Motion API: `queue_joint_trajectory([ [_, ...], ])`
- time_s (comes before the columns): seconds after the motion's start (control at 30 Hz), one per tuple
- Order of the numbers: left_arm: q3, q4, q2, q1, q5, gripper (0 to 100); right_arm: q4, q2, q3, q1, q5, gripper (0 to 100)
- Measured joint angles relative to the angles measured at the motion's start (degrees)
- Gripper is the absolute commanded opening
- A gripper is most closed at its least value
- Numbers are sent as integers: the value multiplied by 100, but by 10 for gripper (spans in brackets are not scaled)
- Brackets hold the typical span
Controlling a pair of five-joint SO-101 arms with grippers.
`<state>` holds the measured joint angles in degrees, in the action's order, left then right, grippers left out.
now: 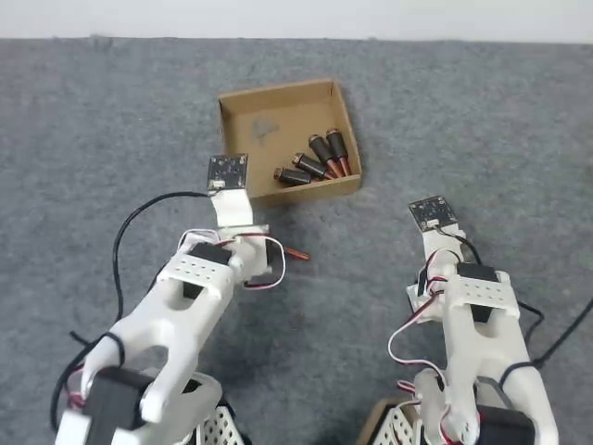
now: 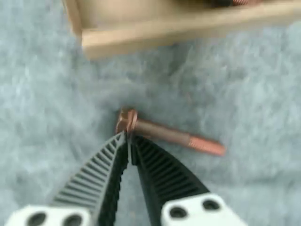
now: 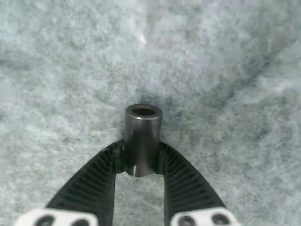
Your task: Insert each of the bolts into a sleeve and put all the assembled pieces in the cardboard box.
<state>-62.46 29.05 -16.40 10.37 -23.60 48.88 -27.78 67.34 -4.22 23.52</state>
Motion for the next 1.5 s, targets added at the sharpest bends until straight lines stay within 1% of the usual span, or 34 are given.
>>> queue_joint_trajectory([
  [0.1, 202, -255, 343, 0, -9, 12, 0, 0, 0, 0, 0, 7],
  [0.23, 765, -9, 738, -53, -149, 12, 0, 0, 0, 0, 0, 7],
  [0.33, 1037, 457, 712, -62, -782, 12, 0, 0, 0, 0, 0, 7],
  [0.43, 1231, 1055, 352, -70, -1609, 13, 0, 0, 0, 0, 0, 7],
  [0.5, 1257, 1310, 70, -70, -2004, 13, 0, 0, 0, 0, 0, 7],
  [0.6, 1222, 1380, -62, -70, -2356, 13, 0, 0, 0, 0, 0, 7],
  [0.73, 1213, 1398, -9, 141, -2796, 13, 0, 0, 0, 0, 0, 7],
  [0.87, 1222, 1398, 510, 211, -2980, 24, 0, 0, 0, 0, 0, 7],
  [1.0, 1380, 1398, 1213, 211, -3218, 126, 0, 0, 0, 0, 0, 7],
  [1.07, 1530, 1398, 1512, 211, -3279, 160, 0, 0, 0, 0, 0, 7],
  [1.23, 1811, 1398, 1767, 211, -3288, 163, 0, 0, 0, 0, 0, 7],
  [1.4, 1837, 1398, 1767, 229, -3288, 163, 0, 0, 0, 0, 0, 7],
  [1.5, 1837, 1398, 1530, 229, -3288, 163, 0, 0, 0, 0, 0, 7],
])
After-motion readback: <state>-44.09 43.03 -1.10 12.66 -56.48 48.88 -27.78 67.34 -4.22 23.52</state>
